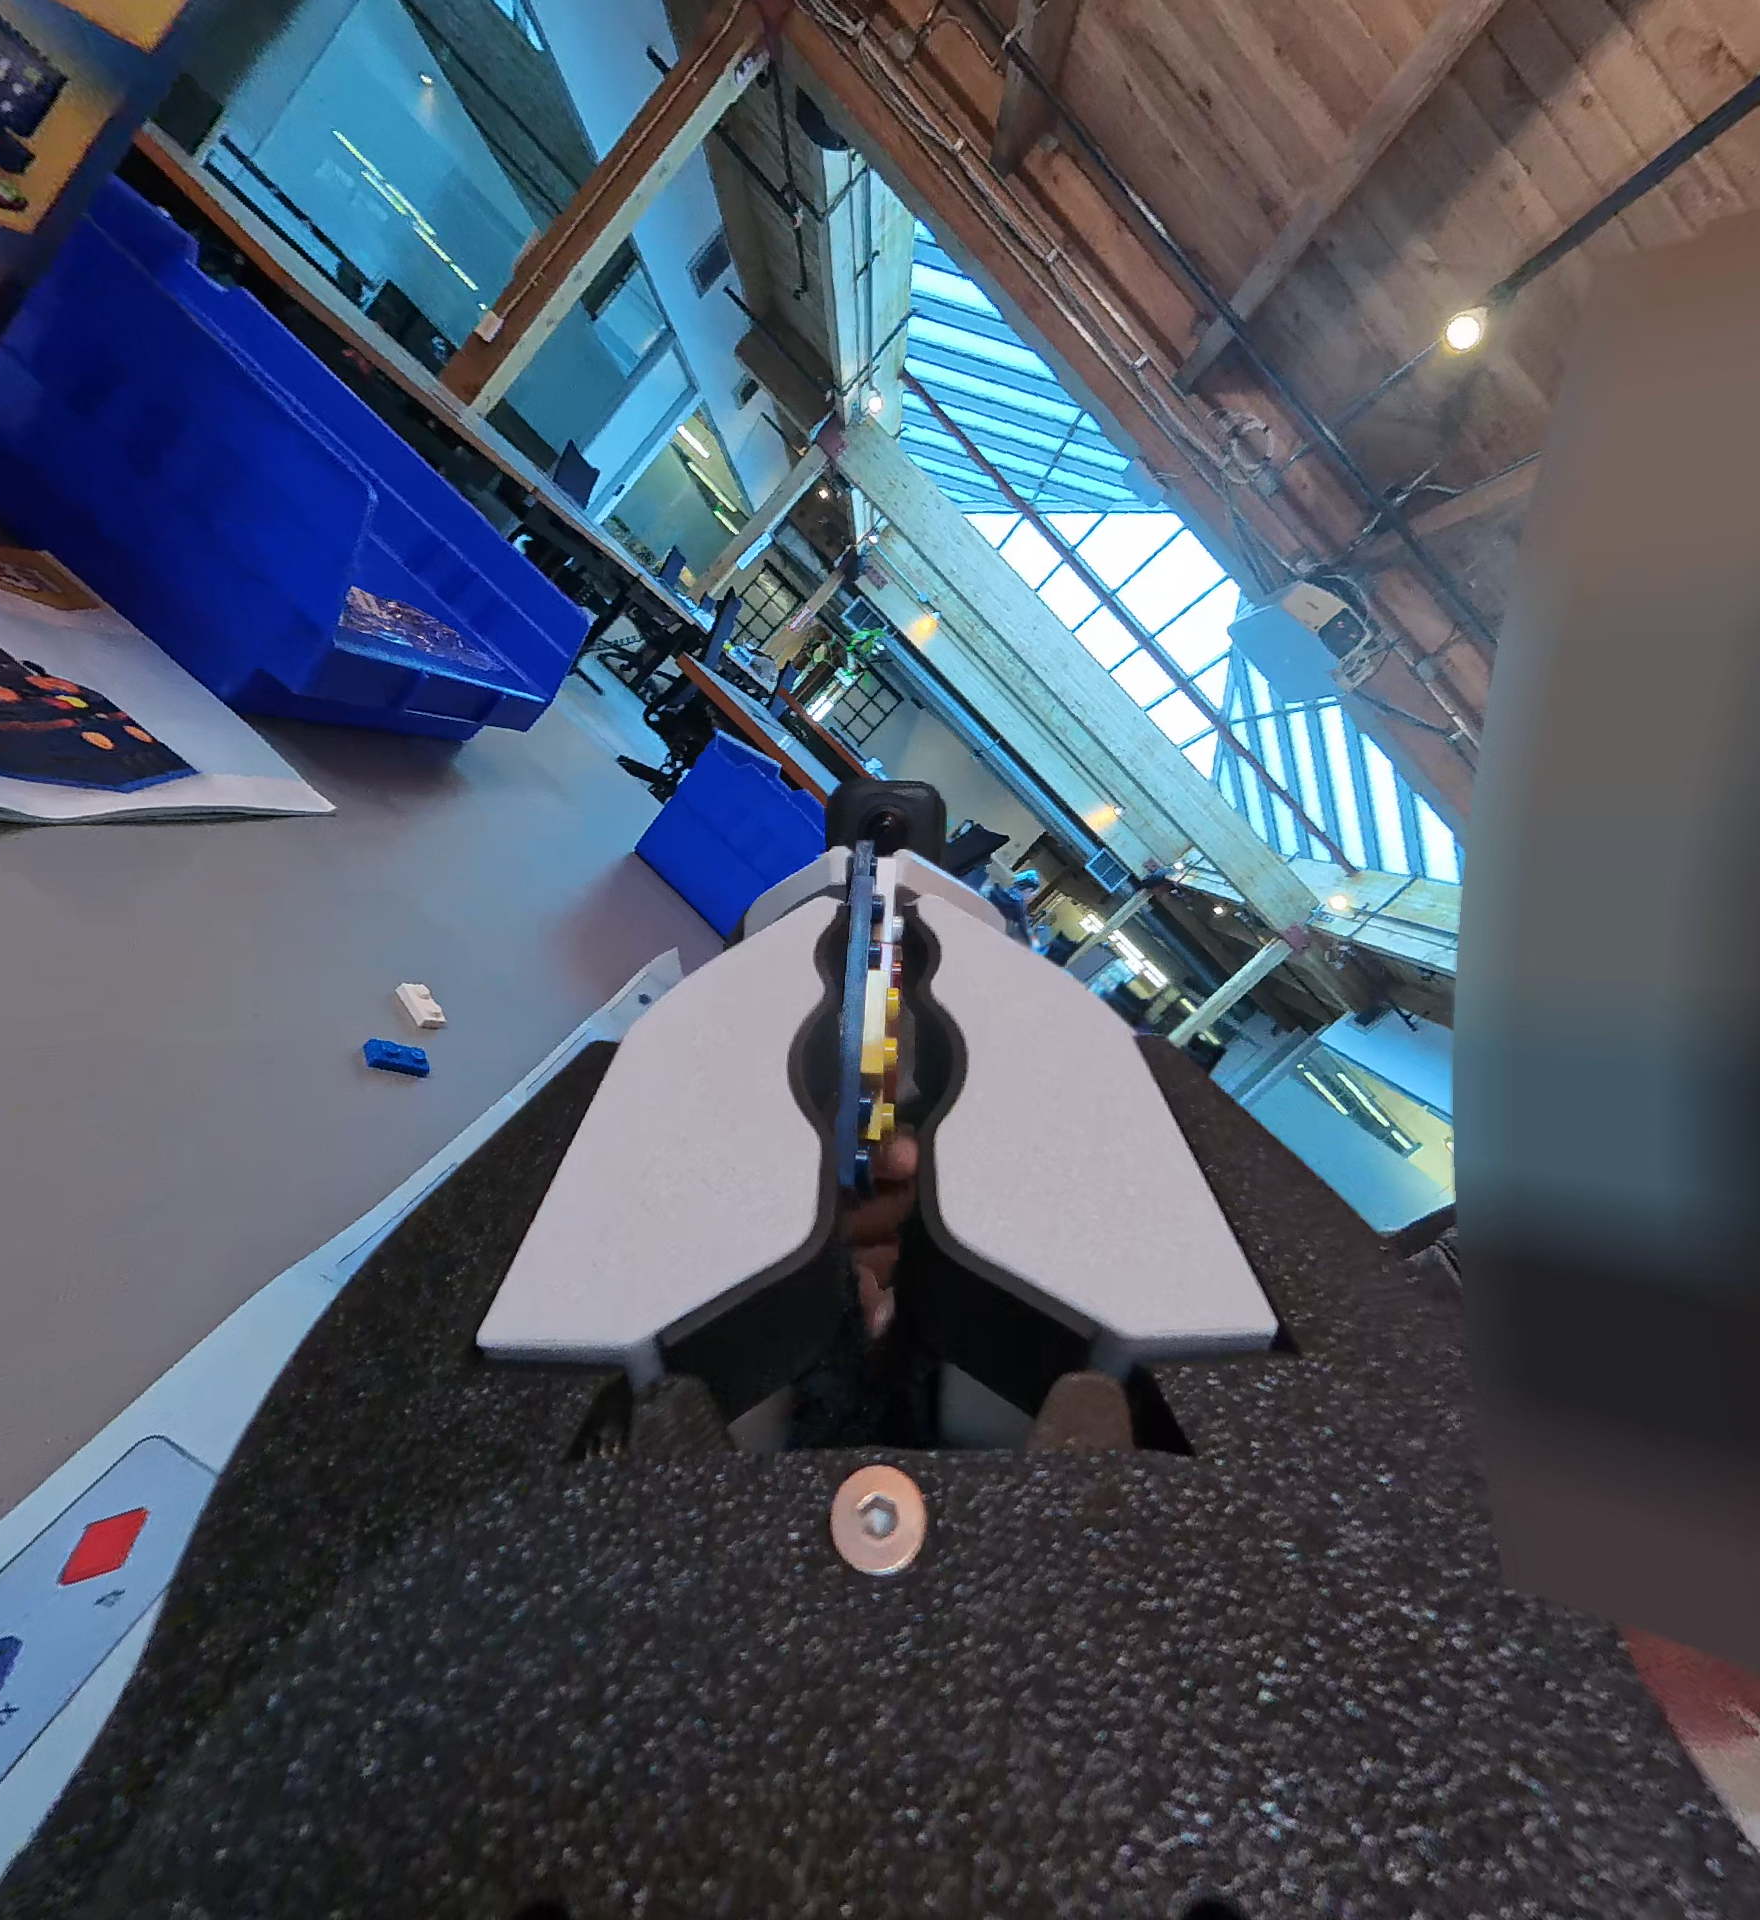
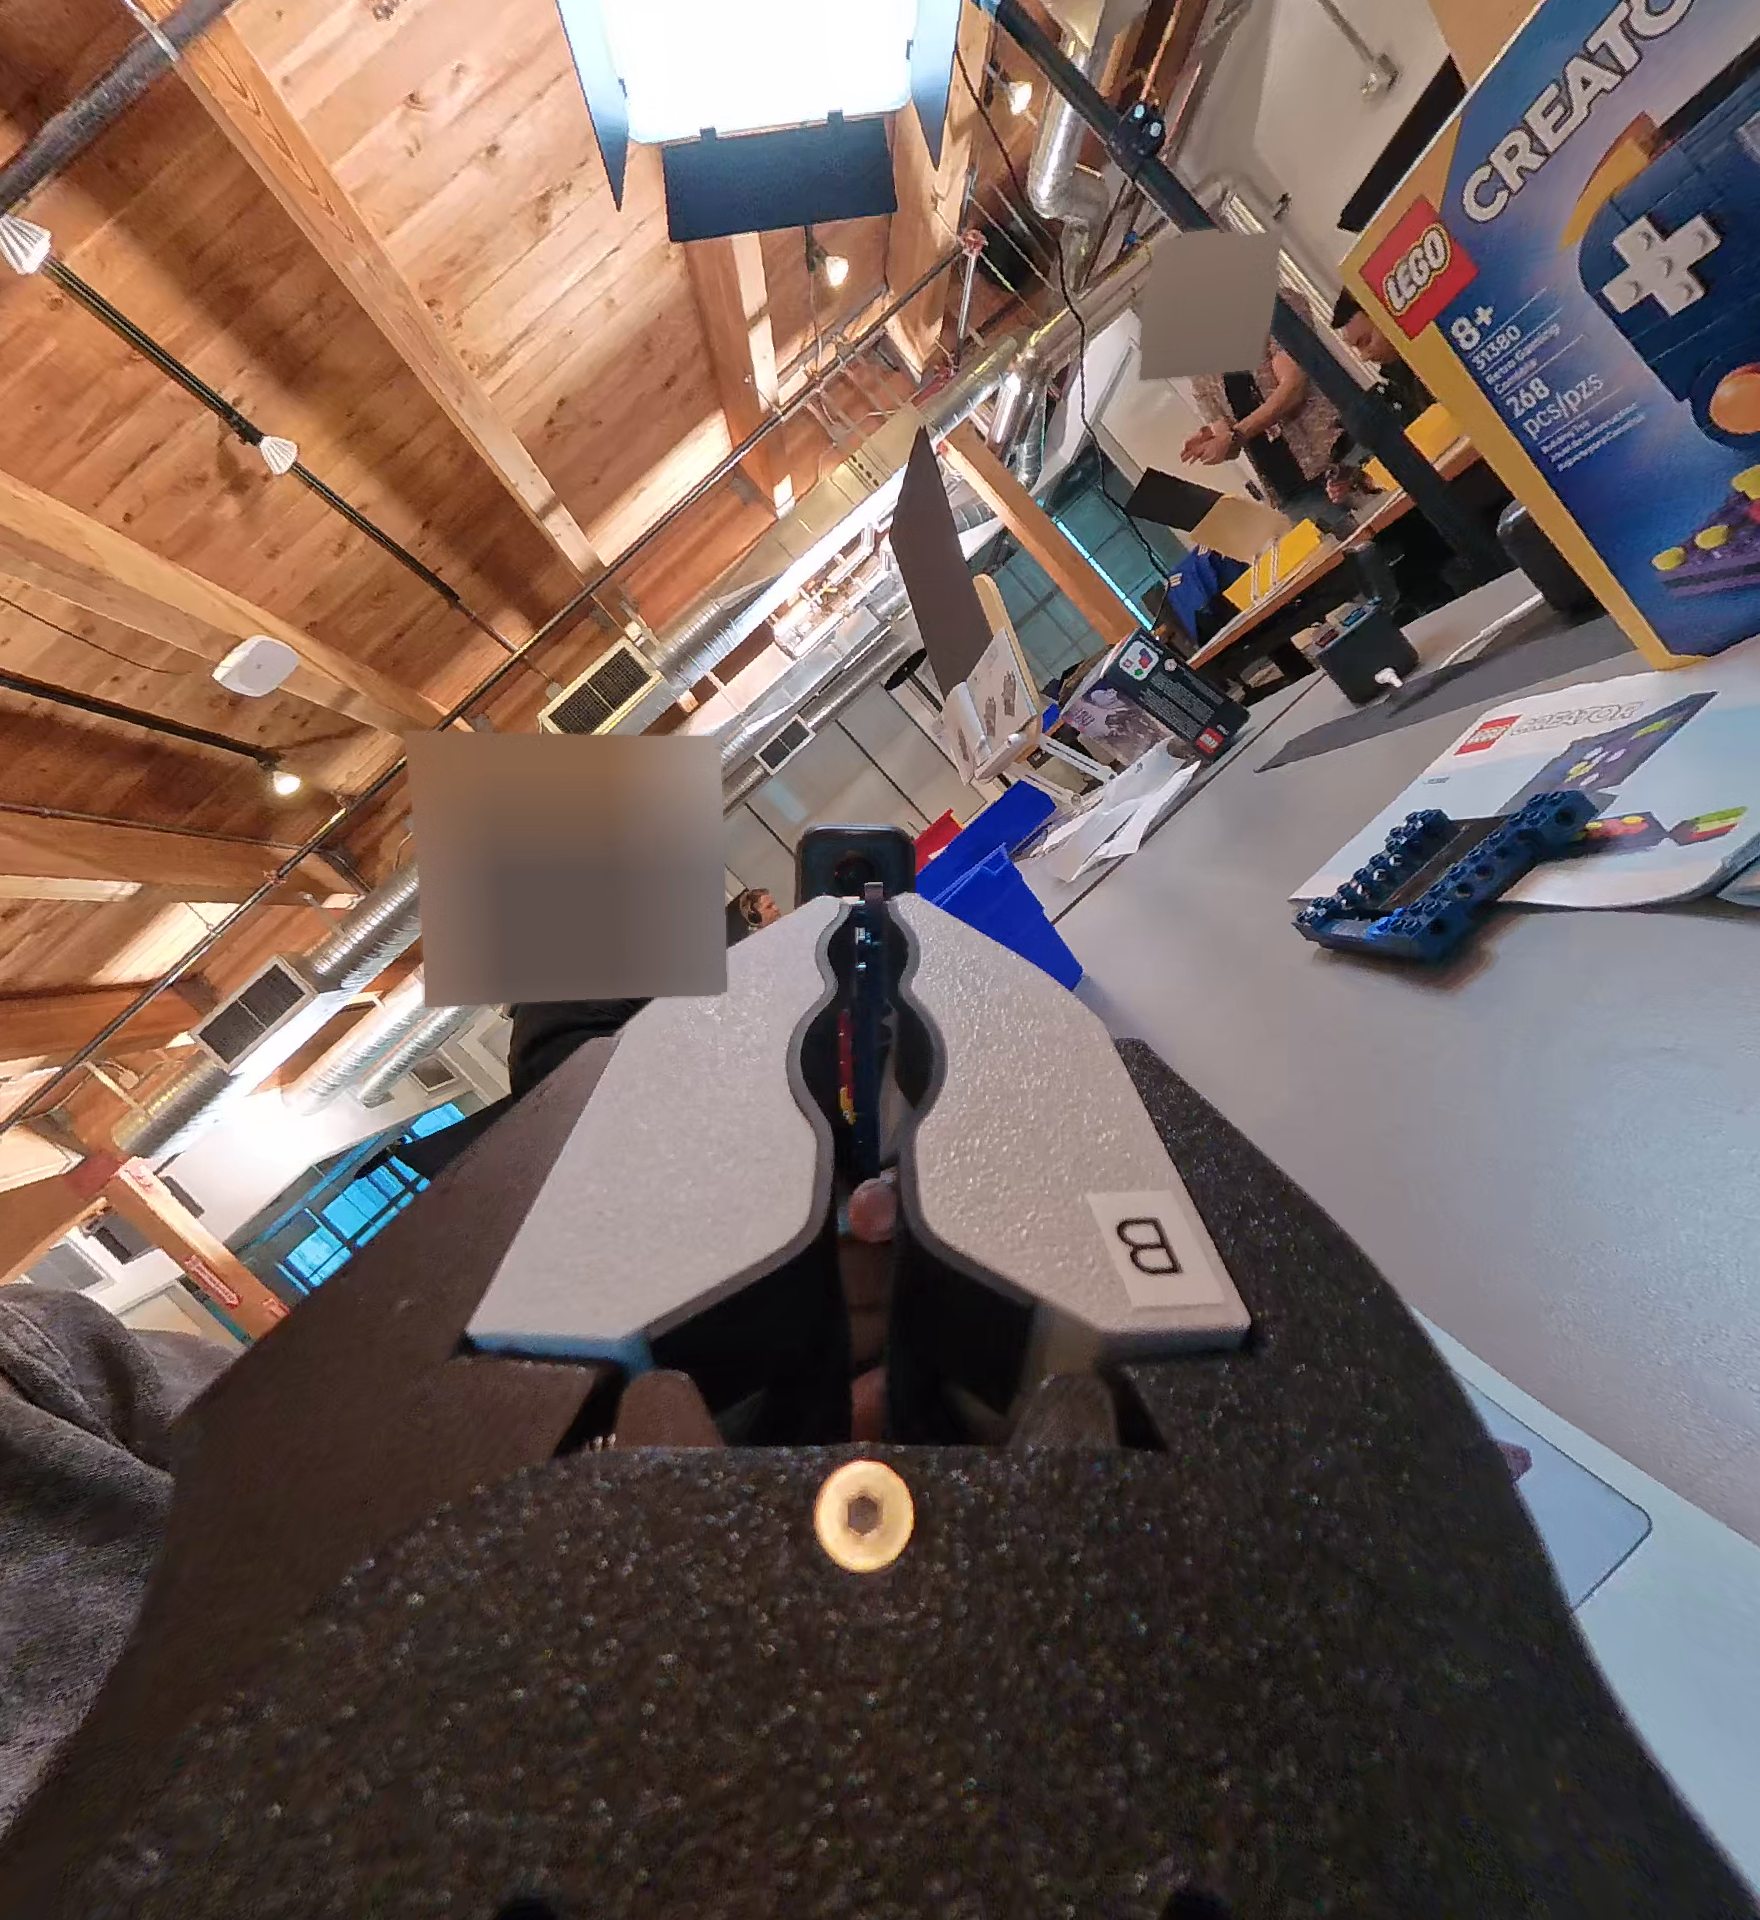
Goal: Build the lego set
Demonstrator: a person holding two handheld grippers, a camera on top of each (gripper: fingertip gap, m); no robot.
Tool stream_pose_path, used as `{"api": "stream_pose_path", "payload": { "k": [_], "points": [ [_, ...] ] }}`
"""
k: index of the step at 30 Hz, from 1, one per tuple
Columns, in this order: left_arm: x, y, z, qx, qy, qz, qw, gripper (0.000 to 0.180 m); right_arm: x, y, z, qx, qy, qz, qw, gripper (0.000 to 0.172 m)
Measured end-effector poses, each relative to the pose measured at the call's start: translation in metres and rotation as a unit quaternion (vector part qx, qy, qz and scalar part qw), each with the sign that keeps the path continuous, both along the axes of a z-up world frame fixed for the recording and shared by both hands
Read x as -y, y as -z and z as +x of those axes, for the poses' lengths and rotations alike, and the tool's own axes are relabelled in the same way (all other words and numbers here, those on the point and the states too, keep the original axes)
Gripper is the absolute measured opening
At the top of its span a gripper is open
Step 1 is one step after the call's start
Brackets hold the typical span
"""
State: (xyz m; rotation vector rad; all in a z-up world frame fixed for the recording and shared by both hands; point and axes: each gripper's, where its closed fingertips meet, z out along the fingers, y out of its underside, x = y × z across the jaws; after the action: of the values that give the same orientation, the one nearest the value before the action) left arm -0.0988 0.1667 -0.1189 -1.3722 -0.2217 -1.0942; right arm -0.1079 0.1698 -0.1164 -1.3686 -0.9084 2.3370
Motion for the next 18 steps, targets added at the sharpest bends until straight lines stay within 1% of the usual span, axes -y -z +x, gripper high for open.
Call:
{"api": "stream_pose_path", "payload": {
  "k": [5, 8, 11, 14, 18],
  "points": [
    [-0.0005, 0.0004, 0.0000, -0.013, -0.006, -0.001, 1.000, 0.008, -0.0004, -0.0001, 0.0005, 0.000, 0.003, 0.007, 1.000, 0.004],
    [0.0018, -0.0027, 0.0023, -0.017, 0.004, 0.013, 1.000, 0.008, -0.0001, -0.0032, 0.0017, -0.012, 0.003, 0.012, 1.000, 0.004],
    [0.0043, -0.0085, 0.0026, 0.001, 0.016, 0.027, 0.999, 0.008, 0.0012, -0.0053, 0.0030, -0.018, 0.002, 0.018, 1.000, 0.004],
    [0.0038, -0.0070, 0.0015, -0.012, 0.012, 0.023, 1.000, 0.008, 0.0032, -0.0062, 0.0035, -0.021, -0.001, 0.017, 1.000, 0.004],
    [0.0024, -0.0051, 0.0008, -0.007, 0.009, 0.017, 1.000, 0.008, 0.0026, -0.0046, 0.0027, -0.016, 0.001, 0.017, 1.000, 0.004]
  ]
}}
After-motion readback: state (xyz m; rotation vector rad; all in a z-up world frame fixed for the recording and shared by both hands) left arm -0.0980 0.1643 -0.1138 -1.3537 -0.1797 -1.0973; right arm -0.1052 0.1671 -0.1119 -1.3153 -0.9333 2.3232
